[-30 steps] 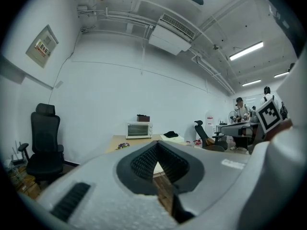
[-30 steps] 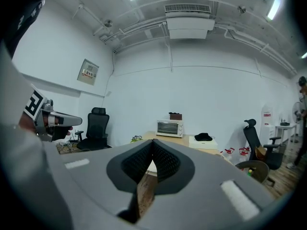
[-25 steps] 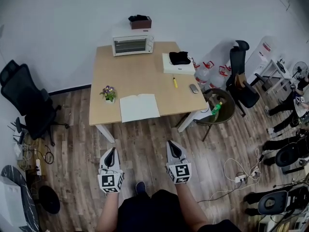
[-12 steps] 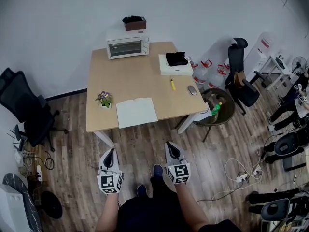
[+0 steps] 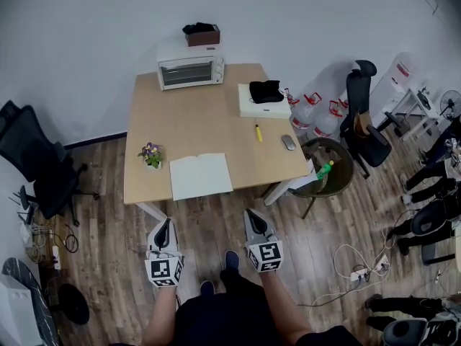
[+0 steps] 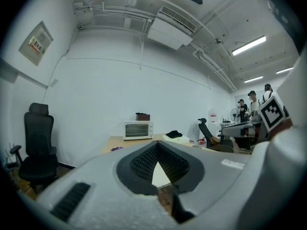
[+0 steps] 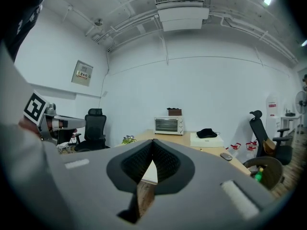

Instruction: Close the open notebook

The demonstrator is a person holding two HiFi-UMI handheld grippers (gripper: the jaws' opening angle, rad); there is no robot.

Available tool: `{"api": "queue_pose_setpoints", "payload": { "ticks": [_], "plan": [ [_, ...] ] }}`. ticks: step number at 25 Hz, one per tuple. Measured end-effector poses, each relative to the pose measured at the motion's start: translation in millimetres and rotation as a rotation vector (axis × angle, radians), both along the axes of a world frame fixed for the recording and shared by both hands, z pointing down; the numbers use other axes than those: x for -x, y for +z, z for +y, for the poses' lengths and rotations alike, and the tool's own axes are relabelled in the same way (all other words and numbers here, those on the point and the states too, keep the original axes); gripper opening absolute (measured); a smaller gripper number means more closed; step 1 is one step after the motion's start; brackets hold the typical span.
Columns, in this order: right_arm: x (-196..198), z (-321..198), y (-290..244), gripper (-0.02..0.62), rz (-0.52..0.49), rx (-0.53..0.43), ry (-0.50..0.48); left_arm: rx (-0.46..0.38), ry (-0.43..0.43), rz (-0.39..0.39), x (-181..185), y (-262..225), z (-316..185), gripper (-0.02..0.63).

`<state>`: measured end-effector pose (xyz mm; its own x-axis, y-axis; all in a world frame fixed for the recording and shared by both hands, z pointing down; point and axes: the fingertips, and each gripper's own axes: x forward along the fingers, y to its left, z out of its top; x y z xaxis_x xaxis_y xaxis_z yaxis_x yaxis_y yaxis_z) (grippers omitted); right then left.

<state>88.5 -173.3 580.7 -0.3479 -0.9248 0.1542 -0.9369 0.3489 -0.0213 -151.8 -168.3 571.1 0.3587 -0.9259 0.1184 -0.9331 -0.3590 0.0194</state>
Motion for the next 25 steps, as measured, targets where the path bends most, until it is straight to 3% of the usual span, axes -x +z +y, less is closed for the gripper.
{"api": "queue_pose_setpoints", "payload": {
  "ticks": [16, 25],
  "plan": [
    [-8.8, -57.6, 15.2, 0.008, 0.001, 0.039, -0.027, 0.009, 0.005, -0.044, -15.1, 10.3, -45.8, -0.005],
    [-6.6, -79.9, 17.5, 0.008, 0.007, 0.030, -0.034, 0.008, -0.015, -0.015, -10.5, 11.9, -61.5, -0.005]
  ]
}}
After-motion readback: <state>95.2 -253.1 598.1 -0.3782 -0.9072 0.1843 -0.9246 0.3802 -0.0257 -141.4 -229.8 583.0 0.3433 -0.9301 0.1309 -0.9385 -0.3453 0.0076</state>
